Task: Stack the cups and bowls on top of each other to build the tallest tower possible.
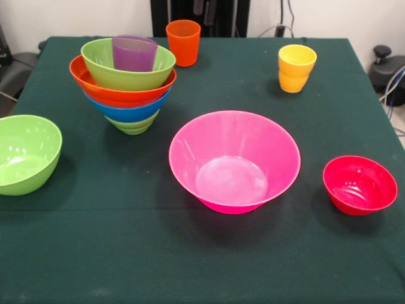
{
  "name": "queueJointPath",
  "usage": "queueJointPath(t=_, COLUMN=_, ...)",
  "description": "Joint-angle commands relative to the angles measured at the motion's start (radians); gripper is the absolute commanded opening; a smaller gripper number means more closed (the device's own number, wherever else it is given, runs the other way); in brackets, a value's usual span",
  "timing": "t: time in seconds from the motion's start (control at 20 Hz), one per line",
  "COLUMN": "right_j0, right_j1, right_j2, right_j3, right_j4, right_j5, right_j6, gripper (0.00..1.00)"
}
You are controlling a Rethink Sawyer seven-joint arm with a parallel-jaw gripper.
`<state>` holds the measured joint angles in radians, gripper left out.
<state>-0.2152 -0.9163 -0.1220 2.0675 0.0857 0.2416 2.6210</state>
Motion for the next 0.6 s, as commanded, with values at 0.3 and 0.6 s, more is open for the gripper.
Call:
queueJointPath(t=0.3, right_j0=-0.032, right_j1=0.123, right_j2=0.093, right_j3=-0.077, right_j4=-0.148, right_j5=-0.016, right_j6=-0.099, gripper=1.00)
queueJointPath(t=0.6, right_j0=-0.079, right_j1=0.146, right_j2=0.166, right_j3=-0.148, right_j4=-0.258, right_j5=0.047, right_j6=-0.201, gripper=1.00)
